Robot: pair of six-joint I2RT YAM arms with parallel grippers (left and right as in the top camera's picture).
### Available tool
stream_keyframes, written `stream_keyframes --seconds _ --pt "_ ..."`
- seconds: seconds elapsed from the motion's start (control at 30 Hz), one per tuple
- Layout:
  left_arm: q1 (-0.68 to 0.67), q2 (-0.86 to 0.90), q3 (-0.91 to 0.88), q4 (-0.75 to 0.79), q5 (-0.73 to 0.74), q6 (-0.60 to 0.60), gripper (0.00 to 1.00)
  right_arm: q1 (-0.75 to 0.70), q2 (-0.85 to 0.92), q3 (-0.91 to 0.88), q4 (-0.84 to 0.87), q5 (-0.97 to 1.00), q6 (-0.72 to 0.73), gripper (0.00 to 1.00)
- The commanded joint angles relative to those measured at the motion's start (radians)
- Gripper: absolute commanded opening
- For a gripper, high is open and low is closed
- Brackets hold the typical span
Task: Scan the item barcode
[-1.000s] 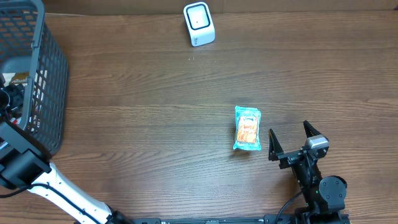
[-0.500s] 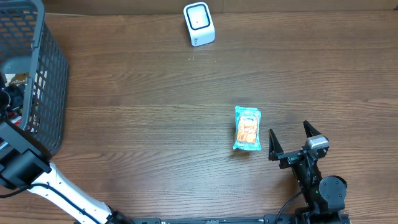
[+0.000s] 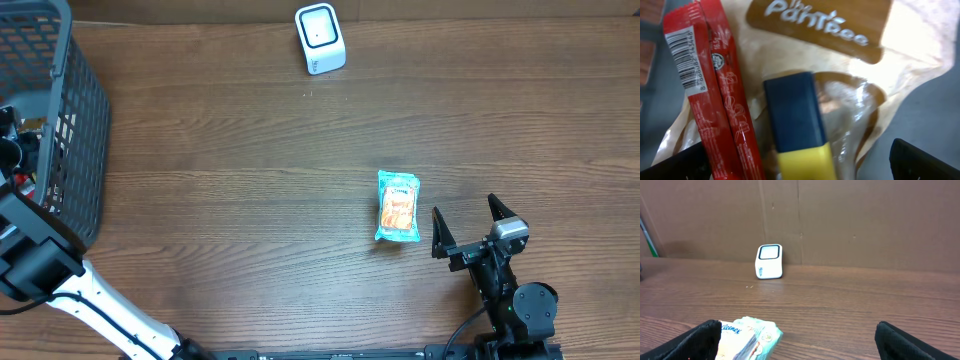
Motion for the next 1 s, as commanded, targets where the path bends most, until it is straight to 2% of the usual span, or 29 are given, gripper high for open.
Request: stream_keyframes --seconds 0.0,0.27,0.47,0.53,0.73,0.77,0.97 --pt "-0.014 0.023 -0.009 0.005 0.007 0.041 1.0 -0.002 -0.004 -0.011 0.005 0.01 -0.003 1.0" --pt "-0.015 0.088 -0.009 -0.006 -0.06 0.045 0.93 -0.002 -0.004 -0.011 0.005 0.01 -0.003 1.0" --pt "-0.014 0.104 -0.009 -0.018 -0.071 0.045 0.75 -0.002 -0.004 -0.011 0.006 0.01 -0.003 1.0" --pt "-0.014 0.104 -0.009 -0.018 -0.072 0.045 0.63 -0.002 -0.004 -0.011 0.005 0.01 -0.003 1.0" --pt "-0.014 0.102 -0.006 -0.018 -0.049 0.045 0.08 -0.002 -0.004 -0.011 0.005 0.01 -0.003 1.0" --pt "-0.014 0.102 -0.005 -0.018 -0.049 0.045 0.04 -0.002 -0.004 -0.011 0.005 0.01 -0.003 1.0" --pt "-0.014 0.1 0.051 -0.051 -0.039 0.028 0.04 -0.002 -0.004 -0.011 0.005 0.01 -0.003 1.0"
